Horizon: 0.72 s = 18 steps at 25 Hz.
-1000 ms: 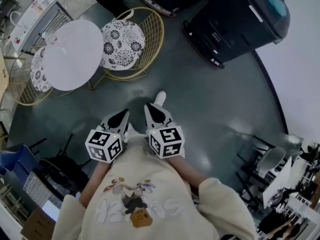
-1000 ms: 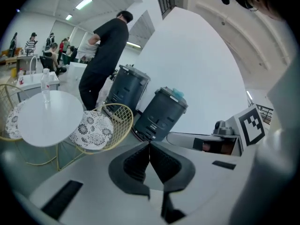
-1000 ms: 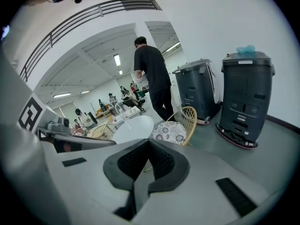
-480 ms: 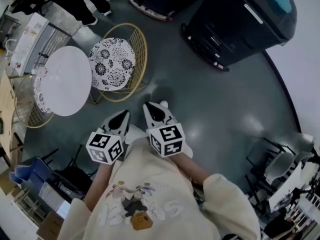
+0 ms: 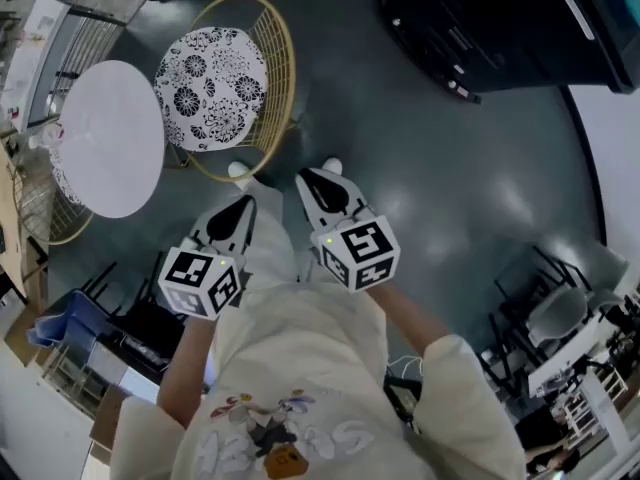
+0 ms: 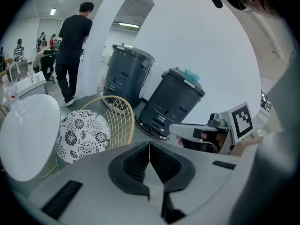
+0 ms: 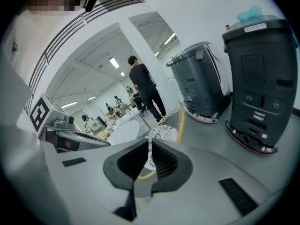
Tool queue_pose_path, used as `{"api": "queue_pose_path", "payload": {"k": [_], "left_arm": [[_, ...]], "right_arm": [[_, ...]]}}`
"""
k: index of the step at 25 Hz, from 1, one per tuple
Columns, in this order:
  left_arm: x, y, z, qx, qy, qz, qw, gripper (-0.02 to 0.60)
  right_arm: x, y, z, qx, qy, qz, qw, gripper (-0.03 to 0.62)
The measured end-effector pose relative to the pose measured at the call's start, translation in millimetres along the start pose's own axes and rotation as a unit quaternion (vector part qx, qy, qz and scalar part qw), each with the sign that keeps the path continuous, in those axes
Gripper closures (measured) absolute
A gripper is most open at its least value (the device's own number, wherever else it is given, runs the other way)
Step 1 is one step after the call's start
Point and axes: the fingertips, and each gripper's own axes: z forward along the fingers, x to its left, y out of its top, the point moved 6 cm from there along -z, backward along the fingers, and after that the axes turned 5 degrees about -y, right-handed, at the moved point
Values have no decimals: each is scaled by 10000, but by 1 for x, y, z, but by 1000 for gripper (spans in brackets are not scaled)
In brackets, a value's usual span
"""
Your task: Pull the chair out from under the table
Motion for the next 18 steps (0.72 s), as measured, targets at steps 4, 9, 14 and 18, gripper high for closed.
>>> {"api": "queue_pose_path", "payload": {"k": [4, 9, 14, 18], "left_arm": [[21, -2, 26, 95, -63, -13, 9999, 572], [33, -8, 51, 206, -243, -98, 9994, 572], [37, -14, 73, 198, -278, -129, 9993, 572], [43, -19, 87, 239, -306, -265, 9989, 572]], "right_arm": [[-25, 5, 29, -185, -2, -505, 9986, 588], [-47, 3, 54, -254, 241, -727, 9967, 578], [-63, -12, 75, -98, 309, -912, 9953, 549], [-65, -12, 90, -188, 255, -1069, 9938, 546]]}}
